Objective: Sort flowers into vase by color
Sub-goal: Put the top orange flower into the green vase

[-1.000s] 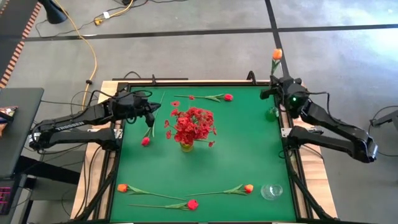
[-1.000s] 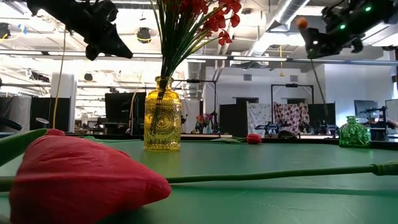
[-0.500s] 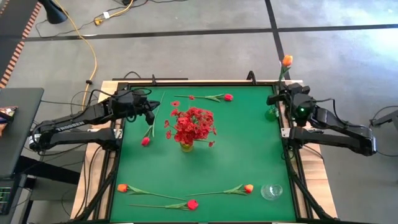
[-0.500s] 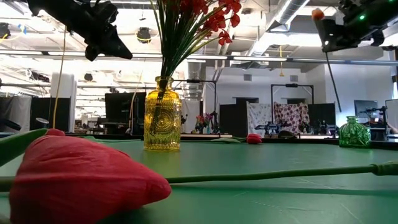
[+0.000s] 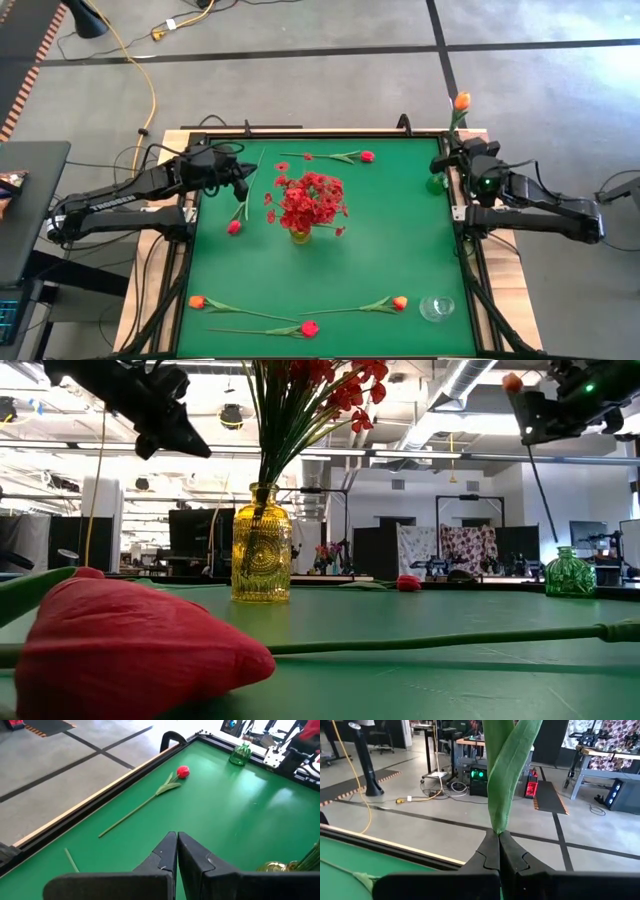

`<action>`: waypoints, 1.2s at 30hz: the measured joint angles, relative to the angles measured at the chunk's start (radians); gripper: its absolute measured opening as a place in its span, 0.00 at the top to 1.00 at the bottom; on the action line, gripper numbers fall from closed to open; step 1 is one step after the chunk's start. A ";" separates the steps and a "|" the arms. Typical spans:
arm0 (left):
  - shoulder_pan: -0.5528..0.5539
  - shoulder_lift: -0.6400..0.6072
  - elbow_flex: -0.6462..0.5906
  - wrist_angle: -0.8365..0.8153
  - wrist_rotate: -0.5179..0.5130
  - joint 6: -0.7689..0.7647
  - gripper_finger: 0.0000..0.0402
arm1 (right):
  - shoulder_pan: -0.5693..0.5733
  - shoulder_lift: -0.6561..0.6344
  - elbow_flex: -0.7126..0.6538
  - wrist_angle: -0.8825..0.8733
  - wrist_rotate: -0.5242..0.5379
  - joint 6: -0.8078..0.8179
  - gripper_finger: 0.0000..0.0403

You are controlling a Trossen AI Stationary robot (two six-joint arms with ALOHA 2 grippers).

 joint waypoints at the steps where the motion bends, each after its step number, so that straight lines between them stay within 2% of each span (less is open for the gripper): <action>1: 0.000 0.000 0.000 -0.005 0.000 0.000 1.00 | 0.003 0.001 0.000 -0.001 0.004 0.000 0.96; 13: 0.000 0.000 0.000 -0.012 -0.002 0.002 1.00 | 0.003 0.000 0.071 -0.098 0.013 -0.032 0.96; 19: 0.000 0.000 0.000 -0.012 -0.007 0.002 1.00 | 0.003 0.002 0.052 -0.161 0.006 0.057 0.96; 36: 0.000 0.000 0.000 -0.012 -0.007 0.002 1.00 | 0.001 0.003 0.039 -0.157 0.009 0.063 0.96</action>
